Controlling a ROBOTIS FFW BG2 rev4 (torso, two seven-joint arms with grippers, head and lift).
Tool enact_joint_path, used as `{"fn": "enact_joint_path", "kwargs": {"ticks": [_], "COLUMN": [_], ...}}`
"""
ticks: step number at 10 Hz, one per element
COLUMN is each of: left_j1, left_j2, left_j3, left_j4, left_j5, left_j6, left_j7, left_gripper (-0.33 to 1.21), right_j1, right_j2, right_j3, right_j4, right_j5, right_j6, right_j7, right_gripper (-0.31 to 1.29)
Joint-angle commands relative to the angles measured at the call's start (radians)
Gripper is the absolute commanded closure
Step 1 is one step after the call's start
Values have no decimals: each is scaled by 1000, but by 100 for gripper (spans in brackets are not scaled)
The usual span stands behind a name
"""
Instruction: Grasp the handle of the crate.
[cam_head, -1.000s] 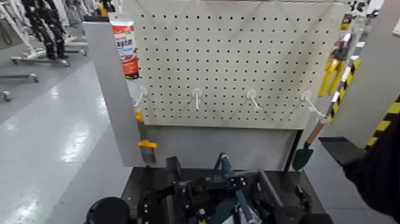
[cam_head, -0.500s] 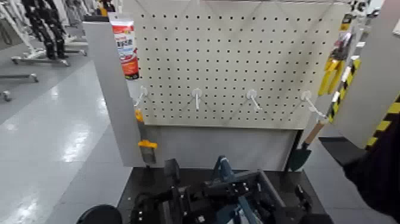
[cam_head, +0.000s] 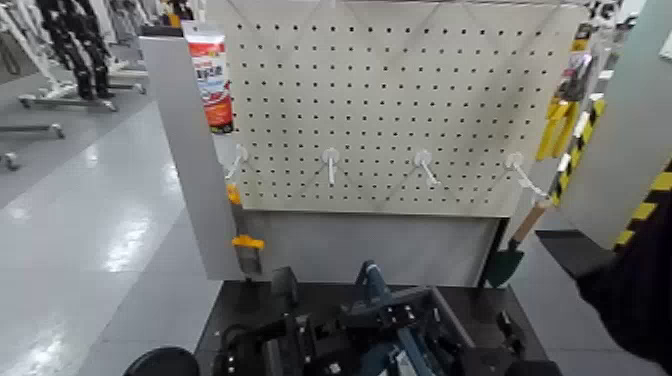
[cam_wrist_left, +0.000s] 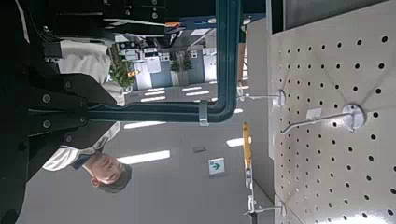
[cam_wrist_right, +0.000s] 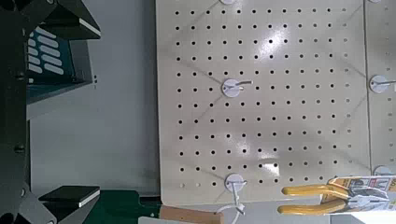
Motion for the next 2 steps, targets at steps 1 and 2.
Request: {"fn": "enact_joint_path", "kwargs": {"ticks": [1,2], "left_j1": [5,5], "left_j2": [0,-1], "left_j3": [6,8], "left_j4": [-4,-4], "left_j5": [0,0], "left_j6": [-1,0], "left_j7": [3,3], "left_gripper": [118,118], "right_j1": [0,0], "right_j2": [2,2], "right_j3": [-3,-3], "right_j4": [-5,-8], "right_j5": [18,21], "right_j6": [8,9], "right_j7": [2,3], "right_gripper": [13,13]}}
